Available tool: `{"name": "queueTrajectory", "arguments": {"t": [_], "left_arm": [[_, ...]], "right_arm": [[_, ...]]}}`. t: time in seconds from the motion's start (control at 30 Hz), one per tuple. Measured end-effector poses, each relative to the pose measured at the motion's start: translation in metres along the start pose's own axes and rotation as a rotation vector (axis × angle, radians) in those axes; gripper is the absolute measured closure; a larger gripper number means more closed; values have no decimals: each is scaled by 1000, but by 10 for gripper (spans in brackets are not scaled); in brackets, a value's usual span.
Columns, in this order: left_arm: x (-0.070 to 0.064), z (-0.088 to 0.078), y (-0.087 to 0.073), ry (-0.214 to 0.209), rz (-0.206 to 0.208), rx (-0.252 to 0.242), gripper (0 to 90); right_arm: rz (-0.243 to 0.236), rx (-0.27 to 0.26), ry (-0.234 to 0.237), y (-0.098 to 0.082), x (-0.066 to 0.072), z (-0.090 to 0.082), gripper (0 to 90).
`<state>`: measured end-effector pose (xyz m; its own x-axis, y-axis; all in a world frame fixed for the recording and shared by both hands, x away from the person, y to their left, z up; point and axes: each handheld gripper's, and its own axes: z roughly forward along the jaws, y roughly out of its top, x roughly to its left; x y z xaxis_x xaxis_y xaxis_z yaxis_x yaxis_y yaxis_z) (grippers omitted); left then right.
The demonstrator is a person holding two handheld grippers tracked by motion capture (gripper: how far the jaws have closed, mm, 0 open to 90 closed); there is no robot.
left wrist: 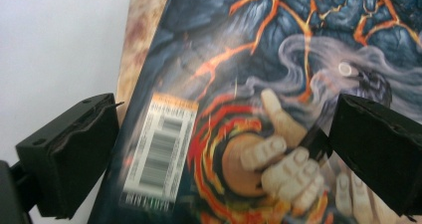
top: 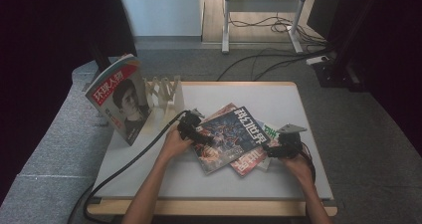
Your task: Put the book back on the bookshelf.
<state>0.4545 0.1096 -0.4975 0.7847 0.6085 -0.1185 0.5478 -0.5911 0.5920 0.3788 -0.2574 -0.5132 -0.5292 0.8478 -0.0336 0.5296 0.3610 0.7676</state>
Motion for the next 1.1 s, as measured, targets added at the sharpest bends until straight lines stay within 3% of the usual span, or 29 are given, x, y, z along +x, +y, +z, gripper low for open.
{"name": "queueTrajectory", "arguments": {"t": [0.17, 0.43, 1.1], "left_arm": [[-6, -4, -8, 3, 3, 3, 2], [-19, -6, -14, 18, 5, 7, 0], [-51, -11, -32, -15, 28, -6, 0]], "right_arm": [[-12, -2, 17, 0, 7, 2, 42], [-4, 3, -9, 7, 4, 9, 33], [54, 35, -87, 28, -24, 30, 51]]}}
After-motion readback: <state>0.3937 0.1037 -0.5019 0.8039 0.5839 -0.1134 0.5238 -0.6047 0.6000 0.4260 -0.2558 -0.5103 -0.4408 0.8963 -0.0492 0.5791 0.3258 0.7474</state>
